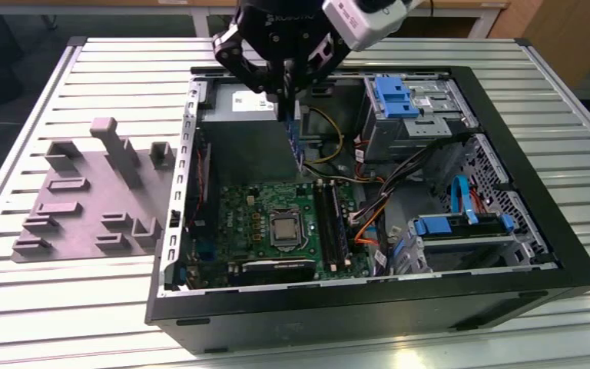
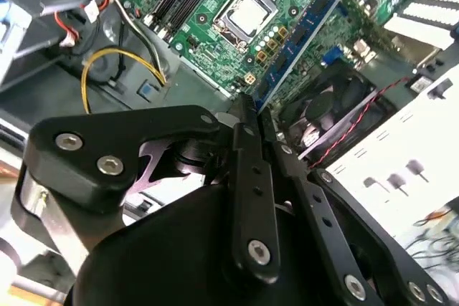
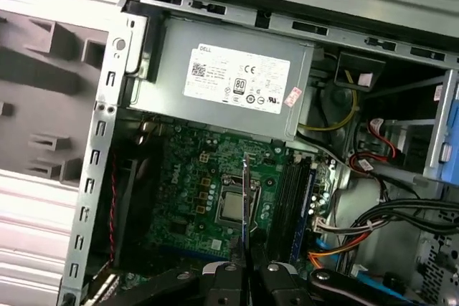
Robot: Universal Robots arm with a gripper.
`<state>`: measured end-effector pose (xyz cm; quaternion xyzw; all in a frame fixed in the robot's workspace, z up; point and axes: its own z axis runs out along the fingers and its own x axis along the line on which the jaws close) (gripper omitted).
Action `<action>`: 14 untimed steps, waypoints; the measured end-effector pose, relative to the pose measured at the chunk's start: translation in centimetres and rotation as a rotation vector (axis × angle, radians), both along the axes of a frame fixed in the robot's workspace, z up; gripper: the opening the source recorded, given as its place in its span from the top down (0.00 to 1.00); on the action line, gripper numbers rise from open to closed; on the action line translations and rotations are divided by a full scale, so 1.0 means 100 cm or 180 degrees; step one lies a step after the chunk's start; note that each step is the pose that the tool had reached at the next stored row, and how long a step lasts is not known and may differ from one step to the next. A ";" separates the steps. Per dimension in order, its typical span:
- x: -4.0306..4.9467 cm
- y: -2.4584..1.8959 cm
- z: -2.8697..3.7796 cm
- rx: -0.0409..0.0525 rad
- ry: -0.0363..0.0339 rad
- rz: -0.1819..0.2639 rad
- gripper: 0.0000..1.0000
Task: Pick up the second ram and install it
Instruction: 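Insert the second ram into the second slot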
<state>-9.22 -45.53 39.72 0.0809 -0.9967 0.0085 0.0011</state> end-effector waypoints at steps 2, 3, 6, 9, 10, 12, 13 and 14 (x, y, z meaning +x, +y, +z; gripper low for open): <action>0.0000 0.0000 -0.0003 0.0000 0.0000 -0.0113 0.86; 0.0000 0.0000 -0.0004 0.0000 0.0000 -0.0171 0.86; 0.0000 0.0000 -0.0008 0.0000 0.0000 -0.0347 0.86; 0.0000 0.0000 -0.0012 0.0000 0.0000 -0.0519 0.86; 0.0000 0.0000 -0.0013 -0.0001 0.0000 -0.0574 0.86; 0.0000 0.0000 -0.0016 -0.0001 0.0000 -0.0694 0.86; 0.0000 0.0000 -0.0016 -0.0001 0.0000 -0.0750 0.86; 0.0000 0.0000 -0.0017 -0.0001 0.0000 -0.0801 0.86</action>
